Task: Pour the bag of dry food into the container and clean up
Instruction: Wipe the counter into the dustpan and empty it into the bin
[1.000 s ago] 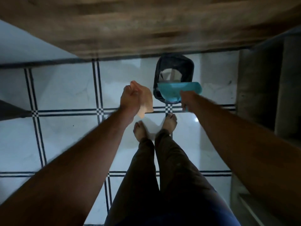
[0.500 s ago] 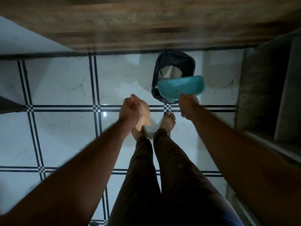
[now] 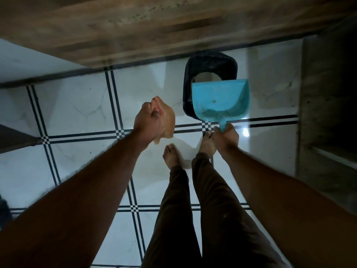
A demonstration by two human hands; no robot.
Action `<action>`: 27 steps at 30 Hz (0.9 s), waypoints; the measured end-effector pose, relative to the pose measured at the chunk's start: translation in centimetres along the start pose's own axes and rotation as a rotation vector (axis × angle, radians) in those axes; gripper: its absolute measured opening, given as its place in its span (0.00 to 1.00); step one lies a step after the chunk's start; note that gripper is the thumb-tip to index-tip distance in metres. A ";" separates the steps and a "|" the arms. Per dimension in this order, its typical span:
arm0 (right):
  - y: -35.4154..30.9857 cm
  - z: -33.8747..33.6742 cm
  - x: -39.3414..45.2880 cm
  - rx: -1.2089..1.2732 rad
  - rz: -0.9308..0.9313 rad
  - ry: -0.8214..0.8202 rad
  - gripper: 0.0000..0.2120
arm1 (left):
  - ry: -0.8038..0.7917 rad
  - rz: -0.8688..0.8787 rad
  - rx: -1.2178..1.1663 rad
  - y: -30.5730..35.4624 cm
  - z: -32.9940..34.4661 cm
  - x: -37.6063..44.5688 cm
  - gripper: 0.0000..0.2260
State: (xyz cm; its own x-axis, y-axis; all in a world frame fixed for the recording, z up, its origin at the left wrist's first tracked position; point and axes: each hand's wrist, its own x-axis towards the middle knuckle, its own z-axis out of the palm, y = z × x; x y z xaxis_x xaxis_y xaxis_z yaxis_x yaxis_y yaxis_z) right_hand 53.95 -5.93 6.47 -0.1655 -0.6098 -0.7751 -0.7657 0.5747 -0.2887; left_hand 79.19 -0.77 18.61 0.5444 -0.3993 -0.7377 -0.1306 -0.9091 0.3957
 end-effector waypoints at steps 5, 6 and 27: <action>1.2 2.8 1.6 0.050 -0.069 -0.046 0.17 | -0.069 -0.057 -0.025 -4.8 1.5 3.5 0.22; 1.4 3.3 2.0 0.041 -0.082 -0.059 0.17 | -0.062 -0.066 -0.039 -4.4 1.7 3.0 0.24; 2.6 8.3 3.5 -0.237 0.119 -0.250 0.31 | -0.050 -0.059 -0.082 -5.8 2.9 1.2 0.12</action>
State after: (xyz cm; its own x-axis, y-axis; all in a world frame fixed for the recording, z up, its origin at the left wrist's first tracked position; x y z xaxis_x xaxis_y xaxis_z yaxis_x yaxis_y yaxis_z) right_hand 56.52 -2.05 -1.65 -0.1279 -0.3772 -0.9172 -0.8777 0.4737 -0.0724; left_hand 78.24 3.69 13.84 0.5068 -0.3524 -0.7867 -0.0304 -0.9194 0.3922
